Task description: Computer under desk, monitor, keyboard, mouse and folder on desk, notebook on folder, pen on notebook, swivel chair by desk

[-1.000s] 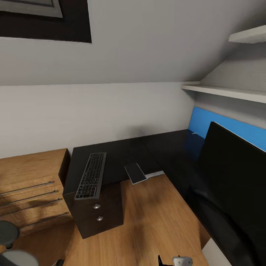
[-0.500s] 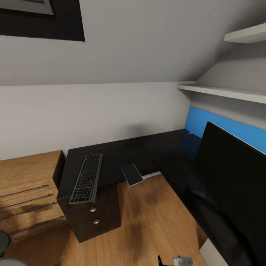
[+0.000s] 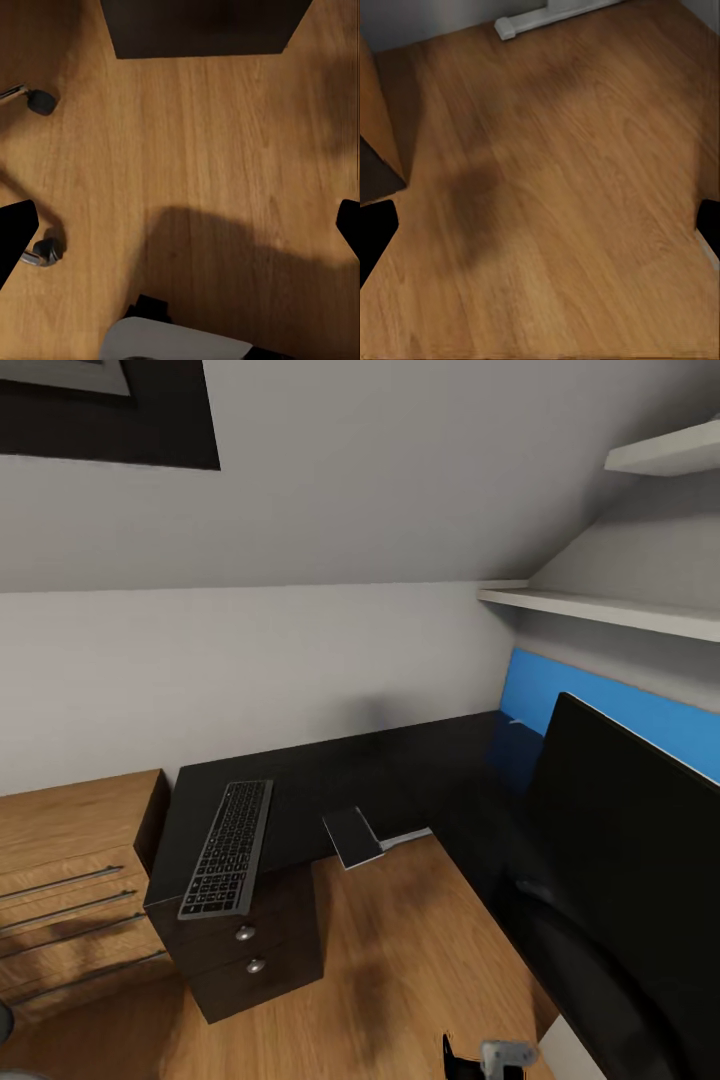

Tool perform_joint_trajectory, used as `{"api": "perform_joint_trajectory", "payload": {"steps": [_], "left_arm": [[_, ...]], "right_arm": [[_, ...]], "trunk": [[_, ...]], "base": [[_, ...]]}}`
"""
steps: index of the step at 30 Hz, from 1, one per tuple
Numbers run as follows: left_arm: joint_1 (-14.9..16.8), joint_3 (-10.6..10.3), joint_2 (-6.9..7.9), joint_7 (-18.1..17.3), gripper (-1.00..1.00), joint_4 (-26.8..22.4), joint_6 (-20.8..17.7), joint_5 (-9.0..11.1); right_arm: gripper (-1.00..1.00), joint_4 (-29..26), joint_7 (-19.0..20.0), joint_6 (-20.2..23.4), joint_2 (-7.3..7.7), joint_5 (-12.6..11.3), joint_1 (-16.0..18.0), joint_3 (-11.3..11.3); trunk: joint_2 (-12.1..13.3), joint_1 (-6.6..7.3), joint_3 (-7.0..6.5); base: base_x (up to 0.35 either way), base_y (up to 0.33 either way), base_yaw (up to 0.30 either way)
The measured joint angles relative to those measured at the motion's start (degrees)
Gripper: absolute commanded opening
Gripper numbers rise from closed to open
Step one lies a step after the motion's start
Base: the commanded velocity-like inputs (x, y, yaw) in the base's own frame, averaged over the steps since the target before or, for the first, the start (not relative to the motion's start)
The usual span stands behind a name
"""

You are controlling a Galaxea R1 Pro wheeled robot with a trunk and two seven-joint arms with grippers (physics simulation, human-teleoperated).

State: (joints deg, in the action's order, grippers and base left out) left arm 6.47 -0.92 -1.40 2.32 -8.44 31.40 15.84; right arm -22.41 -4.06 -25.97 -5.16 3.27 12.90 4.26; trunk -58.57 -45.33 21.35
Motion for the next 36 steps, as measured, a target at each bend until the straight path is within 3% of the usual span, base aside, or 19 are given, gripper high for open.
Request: {"api": "perform_joint_trajectory", "payload": {"steps": [7,24,36], "left_arm": [[0.0,-0.1,-0.23,-0.1,1.00,0.1,0.0,-0.1],[0.0,0.0,-0.26,-0.2,1.00,0.1,-0.1,0.0],[0.0,0.0,-0.27,-0.1,1.00,0.1,-0.1,0.0]], "right_arm": [[1.00,1.6,2.4,-0.3,-2.16,2.2,-0.9,-1.7],[1.00,7.1,3.4,-5.4,-2.67,2.7,-1.1,-2.2],[1.00,10.9,3.3,-7.0,-2.56,2.7,-1.1,-2.1]], "trunk": [[0.0,0.00,0.00],[0.0,0.00,0.00],[0.0,0.00,0.00]], "base": [[0.000,0.000,0.000],[0.000,0.181,-0.010],[0.000,0.029,-0.211]]}}
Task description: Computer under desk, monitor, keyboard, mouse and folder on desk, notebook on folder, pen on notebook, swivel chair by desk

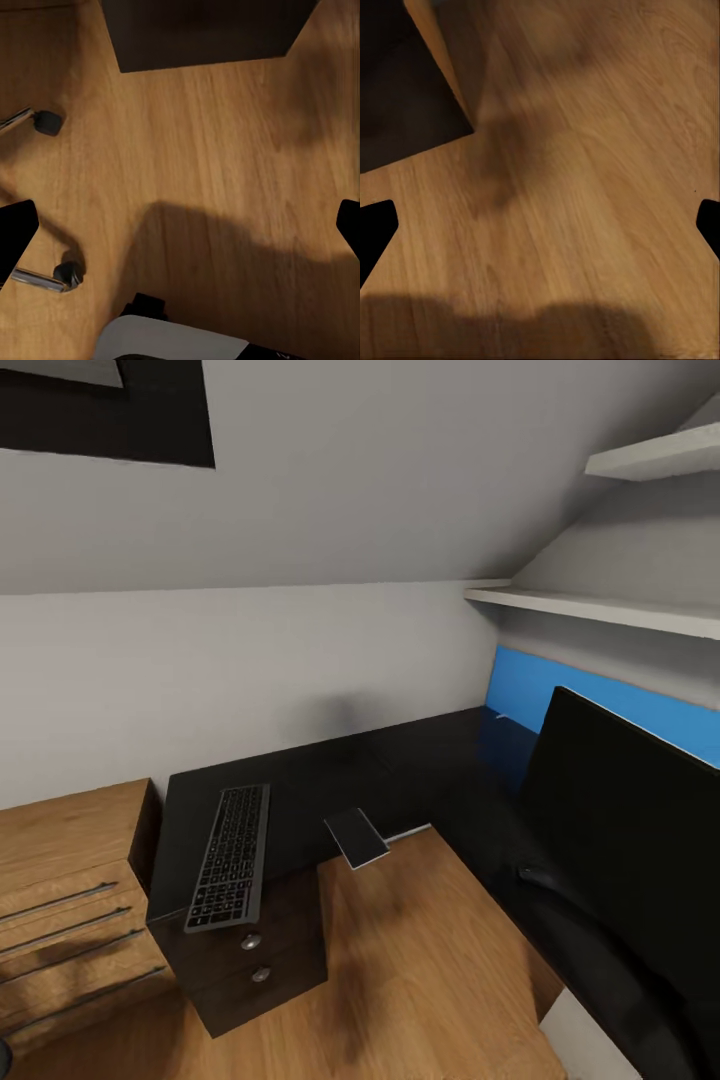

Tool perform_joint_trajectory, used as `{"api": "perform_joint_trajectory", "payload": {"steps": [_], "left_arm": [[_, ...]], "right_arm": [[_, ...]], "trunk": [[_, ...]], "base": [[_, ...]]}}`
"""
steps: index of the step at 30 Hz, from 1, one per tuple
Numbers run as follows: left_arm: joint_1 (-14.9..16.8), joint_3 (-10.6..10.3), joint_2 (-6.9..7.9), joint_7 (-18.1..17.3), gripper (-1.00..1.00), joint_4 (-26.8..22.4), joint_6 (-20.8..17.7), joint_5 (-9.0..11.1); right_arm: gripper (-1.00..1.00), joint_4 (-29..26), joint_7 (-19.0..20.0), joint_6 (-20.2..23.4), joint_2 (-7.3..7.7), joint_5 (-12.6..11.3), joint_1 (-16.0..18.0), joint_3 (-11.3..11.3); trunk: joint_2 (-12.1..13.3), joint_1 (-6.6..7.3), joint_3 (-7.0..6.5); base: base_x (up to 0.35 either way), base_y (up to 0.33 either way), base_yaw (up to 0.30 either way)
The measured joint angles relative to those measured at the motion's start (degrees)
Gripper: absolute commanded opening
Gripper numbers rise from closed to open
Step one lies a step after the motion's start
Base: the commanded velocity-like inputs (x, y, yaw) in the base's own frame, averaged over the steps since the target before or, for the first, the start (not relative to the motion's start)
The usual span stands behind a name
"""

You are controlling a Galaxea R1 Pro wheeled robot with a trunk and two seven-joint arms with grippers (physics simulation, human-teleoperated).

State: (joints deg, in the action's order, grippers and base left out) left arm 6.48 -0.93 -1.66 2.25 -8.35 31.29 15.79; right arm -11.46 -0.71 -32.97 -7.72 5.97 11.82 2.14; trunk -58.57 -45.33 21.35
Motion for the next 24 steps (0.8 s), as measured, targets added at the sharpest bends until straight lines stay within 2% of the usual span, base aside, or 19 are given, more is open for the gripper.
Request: {"api": "perform_joint_trajectory", "payload": {"steps": [13,24], "left_arm": [[0.0,0.0,0.00,0.1,1.00,0.0,-0.1,0.0],[0.0,0.1,0.01,0.2,1.00,0.0,-0.3,0.1]], "right_arm": [[1.00,2.0,0.0,-0.1,0.00,0.0,0.0,0.0],[1.00,2.1,-0.1,-0.1,0.00,-0.1,0.0,0.1]], "trunk": [[0.0,0.00,0.00],[0.0,0.00,0.00]], "base": [[0.000,0.001,-0.188],[0.000,0.000,-0.038]]}}
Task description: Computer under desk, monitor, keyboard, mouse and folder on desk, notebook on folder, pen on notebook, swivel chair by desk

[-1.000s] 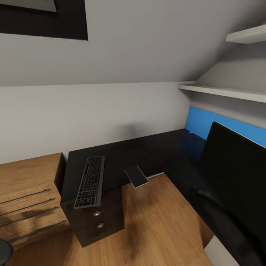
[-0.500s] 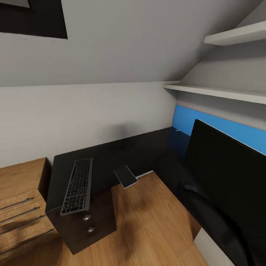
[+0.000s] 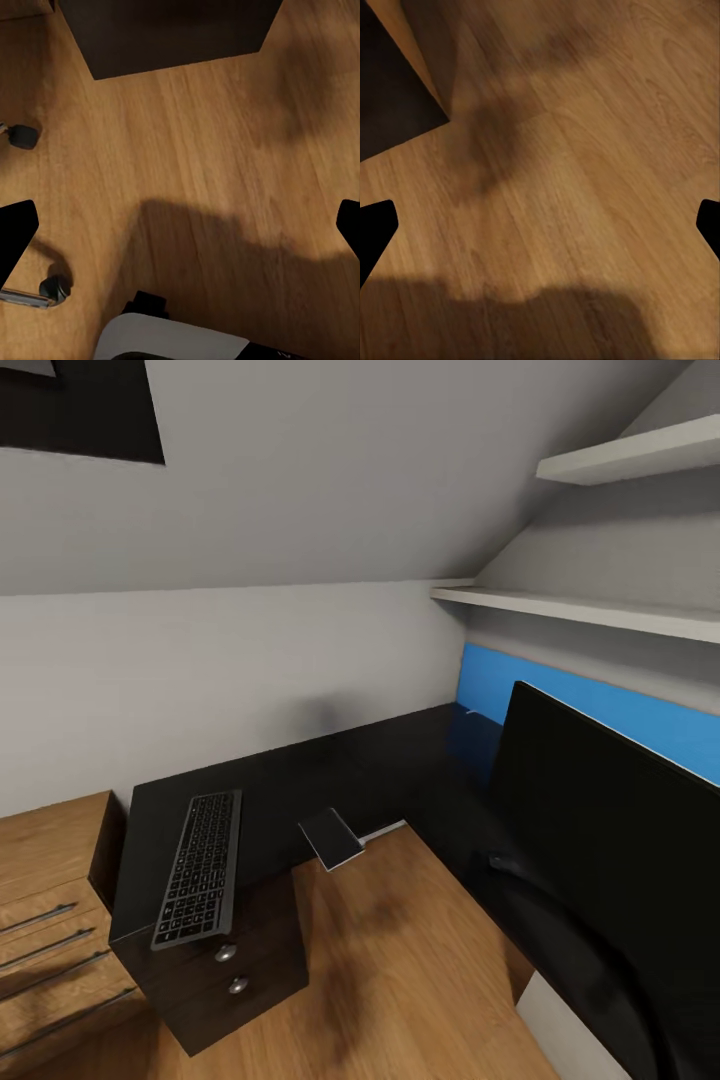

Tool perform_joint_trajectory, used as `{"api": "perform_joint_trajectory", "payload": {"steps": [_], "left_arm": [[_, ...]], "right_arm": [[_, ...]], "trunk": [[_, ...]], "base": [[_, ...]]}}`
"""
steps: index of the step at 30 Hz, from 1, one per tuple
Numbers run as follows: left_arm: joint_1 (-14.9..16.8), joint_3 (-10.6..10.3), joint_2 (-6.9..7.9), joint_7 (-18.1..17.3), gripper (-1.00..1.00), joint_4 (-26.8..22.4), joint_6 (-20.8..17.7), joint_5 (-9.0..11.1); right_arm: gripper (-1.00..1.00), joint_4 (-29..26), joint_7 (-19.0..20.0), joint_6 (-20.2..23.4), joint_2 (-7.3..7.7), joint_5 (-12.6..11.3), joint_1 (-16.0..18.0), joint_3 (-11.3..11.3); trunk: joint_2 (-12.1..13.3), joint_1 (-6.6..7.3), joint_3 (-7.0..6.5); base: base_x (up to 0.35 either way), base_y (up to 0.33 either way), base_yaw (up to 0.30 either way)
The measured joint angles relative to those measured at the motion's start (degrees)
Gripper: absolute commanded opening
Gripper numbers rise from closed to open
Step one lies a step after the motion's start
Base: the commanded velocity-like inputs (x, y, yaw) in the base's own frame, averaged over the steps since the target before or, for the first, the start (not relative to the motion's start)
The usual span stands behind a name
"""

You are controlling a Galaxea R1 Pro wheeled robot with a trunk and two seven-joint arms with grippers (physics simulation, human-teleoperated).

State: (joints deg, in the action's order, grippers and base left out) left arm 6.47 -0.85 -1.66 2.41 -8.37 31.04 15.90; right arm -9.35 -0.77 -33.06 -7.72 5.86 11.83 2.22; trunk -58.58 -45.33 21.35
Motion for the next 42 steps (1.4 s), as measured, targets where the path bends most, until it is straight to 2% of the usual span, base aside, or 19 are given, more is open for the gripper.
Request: {"api": "perform_joint_trajectory", "payload": {"steps": [7,10,12,16,17,24,35,42], "left_arm": [[0.0,0.0,0.00,0.0,1.00,0.0,0.0,0.0],[0.0,0.0,0.00,0.0,1.00,0.0,0.0,0.0],[0.0,0.0,0.00,-0.1,1.00,0.0,0.0,0.0],[0.0,0.0,0.00,-0.1,1.00,0.0,0.0,0.0],[0.0,0.0,0.00,-0.2,1.00,0.0,0.0,0.0],[0.0,0.1,0.01,-0.1,1.00,0.0,0.0,0.0],[0.0,0.0,0.01,-0.2,1.00,0.0,0.0,0.0],[0.0,0.0,0.00,-0.3,1.00,0.0,0.1,0.0]], "right_arm": [[1.00,-0.3,-0.3,0.5,-0.16,-0.6,0.0,0.6],[1.00,-1.8,-0.6,1.1,-0.30,-1.5,0.1,0.9],[1.00,-4.8,-1.8,3.1,-0.35,-2.0,0.1,1.0],[1.00,-9.6,-3.7,9.0,-0.38,-2.2,0.1,1.1],[1.00,-12.2,-4.3,12.9,-0.38,-2.2,0.1,1.1],[1.00,-23.1,-5.4,26.2,-0.37,-2.1,0.1,1.0],[1.00,-35.8,-5.7,34.1,-0.23,-2.0,0.3,1.1],[1.00,-43.8,-5.7,45.4,-0.20,-2.0,2.1,1.2]], "trunk": [[0.0,0.00,0.00],[0.0,0.00,0.00],[0.0,0.00,0.00],[0.0,0.00,0.00],[0.0,0.00,0.00],[0.0,0.00,0.00],[0.0,0.00,0.00],[0.0,0.00,-0.01]], "base": [[0.000,0.000,-0.003],[0.000,0.000,0.000],[0.000,0.000,0.000],[0.000,0.000,0.000],[0.000,0.000,0.000],[0.000,0.000,0.000],[0.000,0.000,0.000],[0.000,0.000,0.000]]}}
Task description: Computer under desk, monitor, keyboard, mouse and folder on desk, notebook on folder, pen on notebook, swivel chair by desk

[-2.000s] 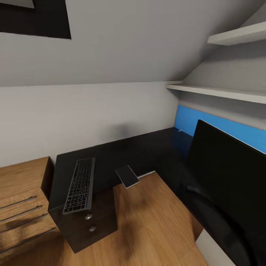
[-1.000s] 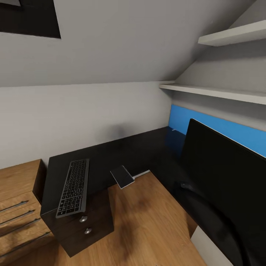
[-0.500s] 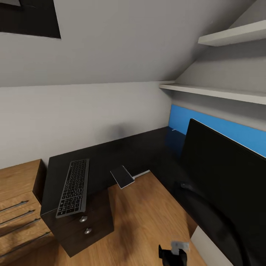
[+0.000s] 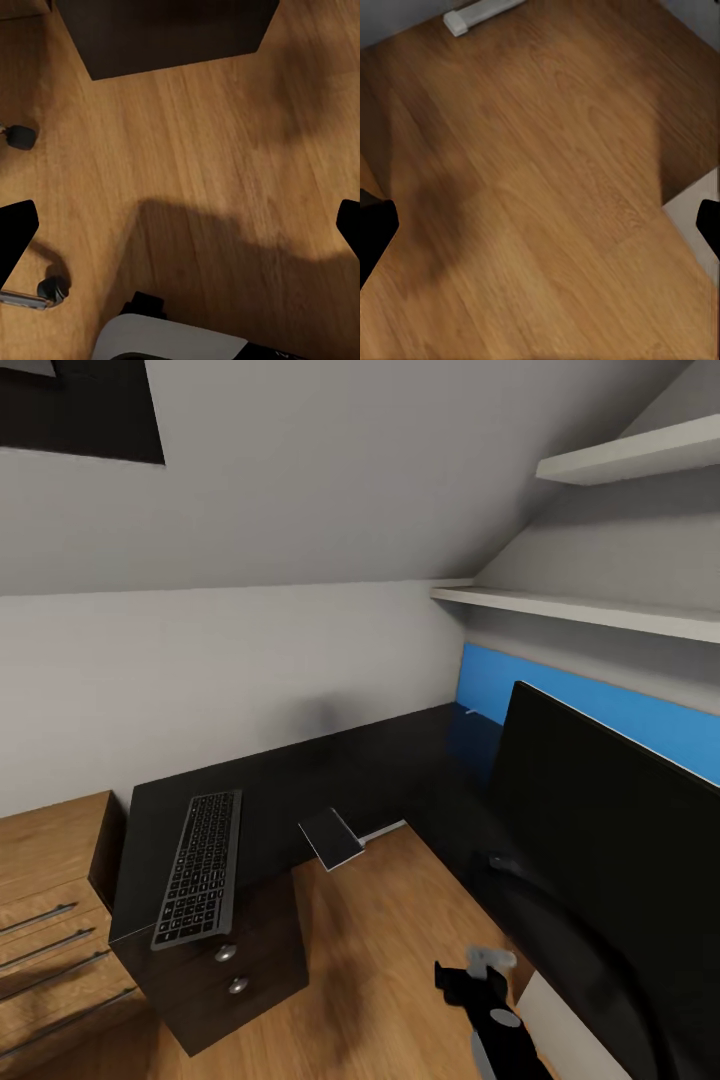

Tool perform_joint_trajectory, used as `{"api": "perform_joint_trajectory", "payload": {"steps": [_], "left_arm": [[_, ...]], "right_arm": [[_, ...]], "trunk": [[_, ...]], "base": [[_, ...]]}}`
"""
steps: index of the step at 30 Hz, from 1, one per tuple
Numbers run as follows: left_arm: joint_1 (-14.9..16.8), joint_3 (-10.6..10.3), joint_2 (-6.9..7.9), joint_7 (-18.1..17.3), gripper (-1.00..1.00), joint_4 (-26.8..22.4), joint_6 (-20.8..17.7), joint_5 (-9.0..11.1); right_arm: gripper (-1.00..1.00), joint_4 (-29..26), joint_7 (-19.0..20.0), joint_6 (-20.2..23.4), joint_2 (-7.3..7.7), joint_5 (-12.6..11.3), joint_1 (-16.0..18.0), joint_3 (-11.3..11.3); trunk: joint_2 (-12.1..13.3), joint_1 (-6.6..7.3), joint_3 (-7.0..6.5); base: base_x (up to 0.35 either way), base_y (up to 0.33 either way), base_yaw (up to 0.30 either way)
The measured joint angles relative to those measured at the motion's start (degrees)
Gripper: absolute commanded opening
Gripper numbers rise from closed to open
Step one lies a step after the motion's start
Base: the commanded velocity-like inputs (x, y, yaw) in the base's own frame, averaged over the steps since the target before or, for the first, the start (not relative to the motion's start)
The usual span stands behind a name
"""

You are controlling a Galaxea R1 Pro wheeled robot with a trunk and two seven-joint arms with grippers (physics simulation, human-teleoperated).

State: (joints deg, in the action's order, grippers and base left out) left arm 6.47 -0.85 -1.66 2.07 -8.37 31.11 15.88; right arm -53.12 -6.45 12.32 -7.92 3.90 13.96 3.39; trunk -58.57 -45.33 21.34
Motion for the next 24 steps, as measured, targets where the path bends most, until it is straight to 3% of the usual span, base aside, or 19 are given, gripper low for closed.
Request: {"api": "perform_joint_trajectory", "payload": {"steps": [6,10,13,17,24], "left_arm": [[0.0,0.0,0.00,-0.1,1.00,0.0,0.1,0.0],[0.0,0.0,0.00,-0.1,1.00,0.1,0.0,0.0],[0.0,0.0,0.00,-0.1,1.00,0.1,0.0,0.0],[0.0,-0.1,0.00,-0.1,1.00,0.2,0.1,0.0],[0.0,-0.1,0.00,-0.1,1.00,0.2,0.1,0.0]], "right_arm": [[1.00,-1.8,-1.3,5.2,0.07,0.1,4.8,0.0],[1.00,-2.1,-6.9,7.0,0.03,0.1,8.1,0.0],[1.00,-2.4,-11.9,7.6,-0.01,0.0,9.5,-0.1],[1.00,-2.9,-15.1,7.8,-0.03,0.1,10.6,-0.7],[1.00,-3.3,-16.2,7.5,0.05,0.0,11.1,-1.3]], "trunk": [[0.0,0.00,0.00],[0.0,0.00,0.00],[0.0,0.00,0.00],[0.0,0.00,0.00],[0.0,0.01,0.00]], "base": [[0.000,0.000,0.000],[0.000,0.000,0.000],[0.000,0.000,0.000],[0.000,0.000,0.000],[0.056,0.000,0.000]]}}
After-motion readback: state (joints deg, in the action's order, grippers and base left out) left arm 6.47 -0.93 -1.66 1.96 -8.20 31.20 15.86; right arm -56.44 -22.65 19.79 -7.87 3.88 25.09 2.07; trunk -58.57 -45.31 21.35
